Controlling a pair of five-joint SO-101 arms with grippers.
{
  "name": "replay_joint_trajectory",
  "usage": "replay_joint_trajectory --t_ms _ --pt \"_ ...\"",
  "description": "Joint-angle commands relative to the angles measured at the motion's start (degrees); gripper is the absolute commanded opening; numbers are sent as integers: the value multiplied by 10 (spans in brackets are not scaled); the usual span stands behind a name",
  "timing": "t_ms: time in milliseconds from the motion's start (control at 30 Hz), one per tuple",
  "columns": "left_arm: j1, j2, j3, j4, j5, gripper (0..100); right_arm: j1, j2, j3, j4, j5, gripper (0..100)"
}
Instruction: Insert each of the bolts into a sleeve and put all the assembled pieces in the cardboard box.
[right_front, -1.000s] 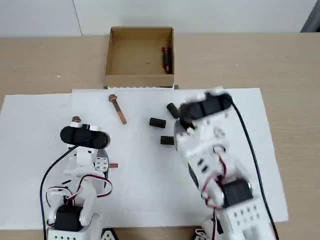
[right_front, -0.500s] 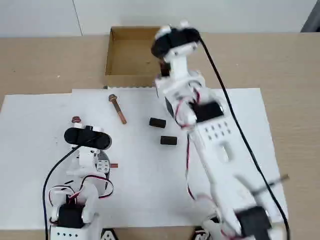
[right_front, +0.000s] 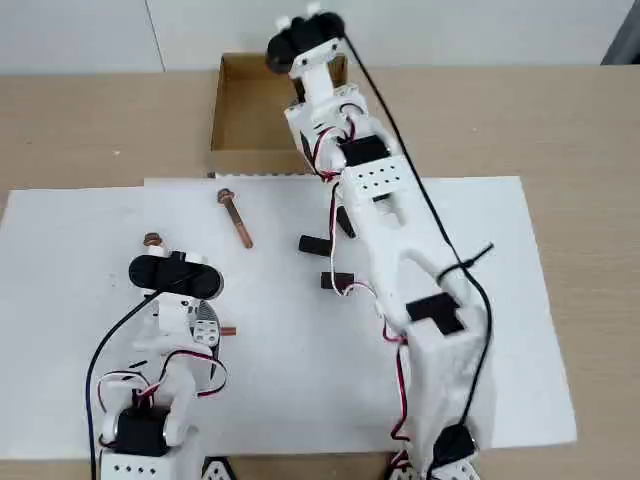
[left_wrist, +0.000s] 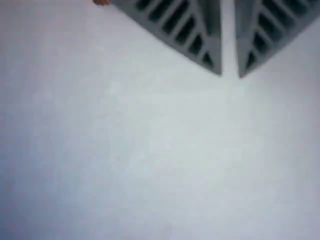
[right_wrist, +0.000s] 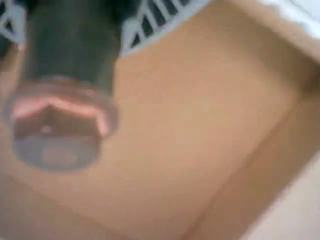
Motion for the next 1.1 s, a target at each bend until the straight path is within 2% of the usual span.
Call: replay_joint_trajectory --t_ms 0,233,400,467,633,867,1067 --pt "-1 -5 -2 -14 1 6 5 36 -69 -40 28 3" --pt "-1 -5 -2 -14 1 6 6 89 -96 -15 33 17" --pt "-1 -5 -2 -14 1 6 7 89 -96 40 31 194" --pt "-1 -5 -2 -14 1 6 7 87 -96 57 31 222" --pt "-1 -5 -2 -14 1 6 8 70 -98 99 32 160" --pt "-1 -5 -2 -14 2 6 7 -11 -98 206 31 3" --pt "-1 -5 -2 -14 2 6 6 -76 -98 300 31 6"
